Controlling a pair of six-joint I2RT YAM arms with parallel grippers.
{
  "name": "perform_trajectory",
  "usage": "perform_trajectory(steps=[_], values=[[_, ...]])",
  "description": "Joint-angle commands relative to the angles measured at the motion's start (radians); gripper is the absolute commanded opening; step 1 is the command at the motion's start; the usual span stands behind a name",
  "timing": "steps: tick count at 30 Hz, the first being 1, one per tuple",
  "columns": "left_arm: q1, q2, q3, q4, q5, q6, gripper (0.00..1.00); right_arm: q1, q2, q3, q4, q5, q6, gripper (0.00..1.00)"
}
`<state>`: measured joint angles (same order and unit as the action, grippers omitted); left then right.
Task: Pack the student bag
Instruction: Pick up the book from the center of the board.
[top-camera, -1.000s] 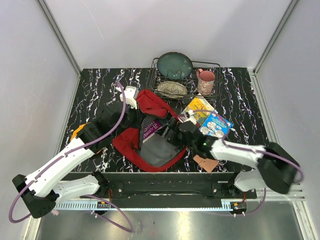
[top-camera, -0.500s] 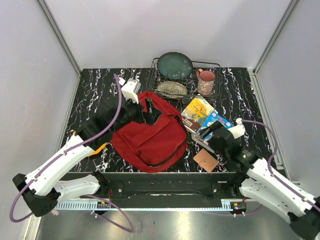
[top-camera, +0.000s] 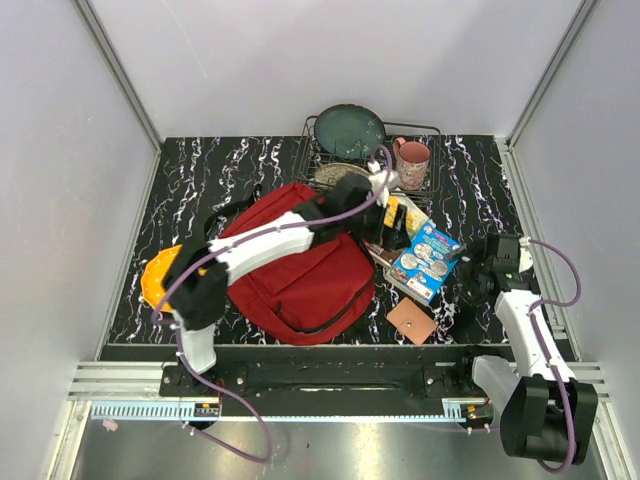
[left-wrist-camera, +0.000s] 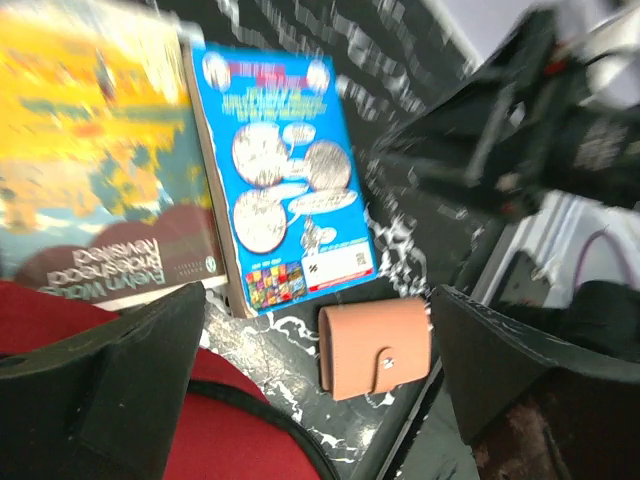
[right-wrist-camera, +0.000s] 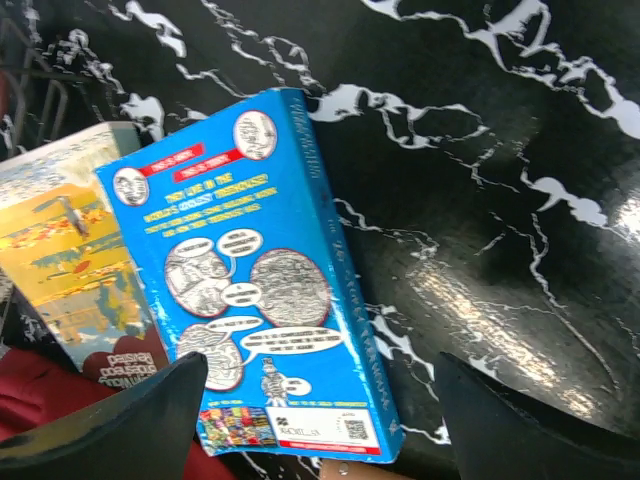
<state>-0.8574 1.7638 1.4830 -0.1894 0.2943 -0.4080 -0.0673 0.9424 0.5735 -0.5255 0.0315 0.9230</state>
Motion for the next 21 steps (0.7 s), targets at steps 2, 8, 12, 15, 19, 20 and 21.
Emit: perform_trajectory(steps=[2, 8, 12, 15, 19, 20, 21], values=[[-0.015, 0.184, 0.118, 0.034, 0.127, 0.006, 0.99, -0.078, -0.022, -0.052, 0.059, -0.183, -0.053, 1.00], [-0.028, 0.307, 0.171, 0.036, 0.126, -0.018, 0.99, -0.085, -0.025, -0.098, 0.099, -0.226, -0.042, 1.00], [-0.028, 0.355, 0.171, 0.053, 0.129, -0.040, 0.99, -0.086, -0.005, -0.119, 0.117, -0.232, -0.046, 1.00], [-0.026, 0.417, 0.169, 0.060, 0.135, -0.063, 0.98, -0.086, 0.015, -0.127, 0.151, -0.248, -0.049, 1.00], [-0.031, 0.450, 0.172, 0.059, 0.103, -0.078, 0.98, -0.086, 0.019, -0.127, 0.153, -0.249, -0.055, 1.00], [-0.032, 0.454, 0.172, 0.059, 0.101, -0.078, 0.98, -0.086, 0.016, -0.130, 0.151, -0.249, -0.056, 1.00], [-0.032, 0.463, 0.175, 0.059, 0.101, -0.078, 0.98, -0.086, 0.015, -0.133, 0.151, -0.249, -0.056, 1.00]])
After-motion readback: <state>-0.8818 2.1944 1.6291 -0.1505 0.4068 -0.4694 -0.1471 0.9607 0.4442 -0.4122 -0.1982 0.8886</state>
